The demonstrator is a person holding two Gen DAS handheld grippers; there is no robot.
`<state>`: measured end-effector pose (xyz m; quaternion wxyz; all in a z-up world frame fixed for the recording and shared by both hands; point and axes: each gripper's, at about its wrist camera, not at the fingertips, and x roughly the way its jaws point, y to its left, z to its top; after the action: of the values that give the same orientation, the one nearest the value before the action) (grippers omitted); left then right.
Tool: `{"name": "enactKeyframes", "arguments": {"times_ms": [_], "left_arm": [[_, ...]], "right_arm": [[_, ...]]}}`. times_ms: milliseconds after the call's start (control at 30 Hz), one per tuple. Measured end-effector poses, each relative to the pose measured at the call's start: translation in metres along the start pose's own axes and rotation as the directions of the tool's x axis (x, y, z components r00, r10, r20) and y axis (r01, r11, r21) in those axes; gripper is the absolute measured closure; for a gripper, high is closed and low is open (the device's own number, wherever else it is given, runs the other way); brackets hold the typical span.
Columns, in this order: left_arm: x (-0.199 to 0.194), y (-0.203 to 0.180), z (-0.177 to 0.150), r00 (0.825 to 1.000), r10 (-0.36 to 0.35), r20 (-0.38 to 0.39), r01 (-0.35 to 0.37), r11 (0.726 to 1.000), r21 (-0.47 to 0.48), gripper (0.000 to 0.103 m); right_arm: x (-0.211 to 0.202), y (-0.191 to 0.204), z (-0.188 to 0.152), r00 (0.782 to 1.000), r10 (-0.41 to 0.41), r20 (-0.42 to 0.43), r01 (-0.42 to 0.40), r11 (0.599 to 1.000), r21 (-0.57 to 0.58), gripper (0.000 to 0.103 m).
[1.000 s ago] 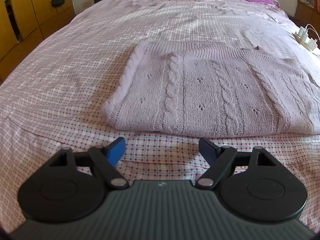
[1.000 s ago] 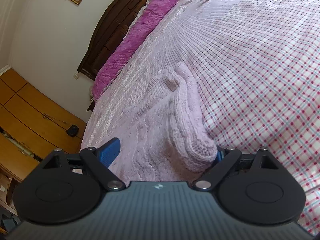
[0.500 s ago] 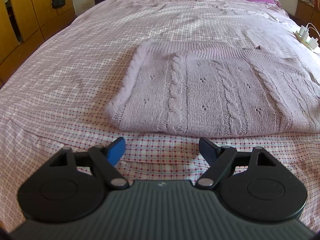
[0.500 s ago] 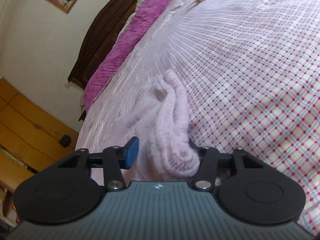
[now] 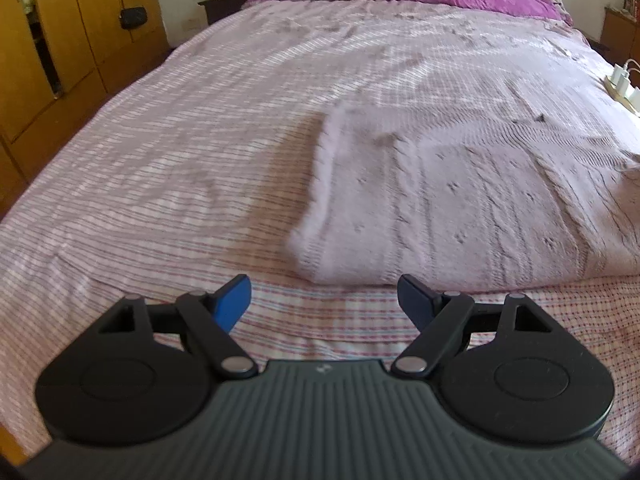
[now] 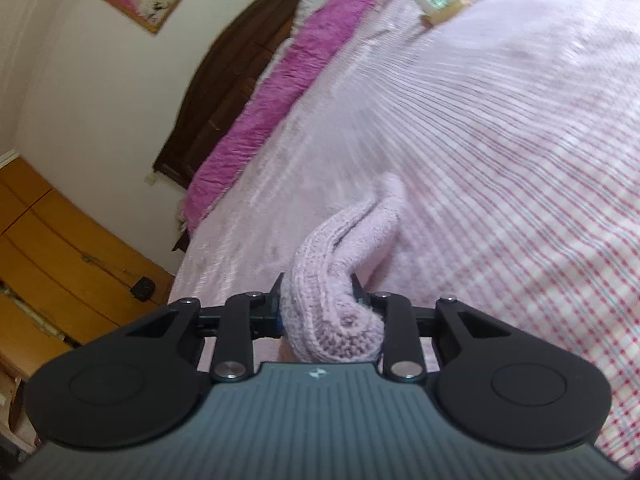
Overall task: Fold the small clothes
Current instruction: 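Lift the held side with the right gripper and fold it over the stack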
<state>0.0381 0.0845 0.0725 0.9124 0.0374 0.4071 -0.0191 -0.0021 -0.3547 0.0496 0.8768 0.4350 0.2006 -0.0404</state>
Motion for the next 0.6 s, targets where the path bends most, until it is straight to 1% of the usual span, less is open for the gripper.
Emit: {"name": "enactKeyframes", "arguments": {"times_ms": [167,267,333,467,600], "left_arm": [[-0.008,0.022,0.01,1.0,0.013,0.023,-0.013,1.0,-0.018,0.022],[-0.01,0.034,0.017,1.0,0.018,0.022,-0.017,0.999,-0.035,0.022],[-0.011,0.042,0.02,1.0,0.015,0.022,-0.014,0.998,-0.054,0.022],[-0.014,0.058,0.026,0.999,0.012,0.039,-0.009,0.995,-0.095,0.022],[-0.018,0.066,0.028,0.998,0.023,0.051,-0.019,0.996,-0.087,0.022]], "right_arm": [[-0.001,0.035,0.003,0.997,0.077,0.004,-0.077,0.994,-0.076,0.073],[0.0,0.063,0.002,0.994,0.114,0.002,-0.112,0.983,-0.144,0.074],[0.001,0.081,-0.001,0.991,0.133,0.0,-0.131,0.977,-0.171,0.074],[0.009,0.112,-0.007,0.984,0.181,-0.006,-0.179,0.969,-0.17,0.075],[0.025,0.145,-0.02,0.974,0.227,-0.018,-0.227,0.962,-0.152,0.075]]}}
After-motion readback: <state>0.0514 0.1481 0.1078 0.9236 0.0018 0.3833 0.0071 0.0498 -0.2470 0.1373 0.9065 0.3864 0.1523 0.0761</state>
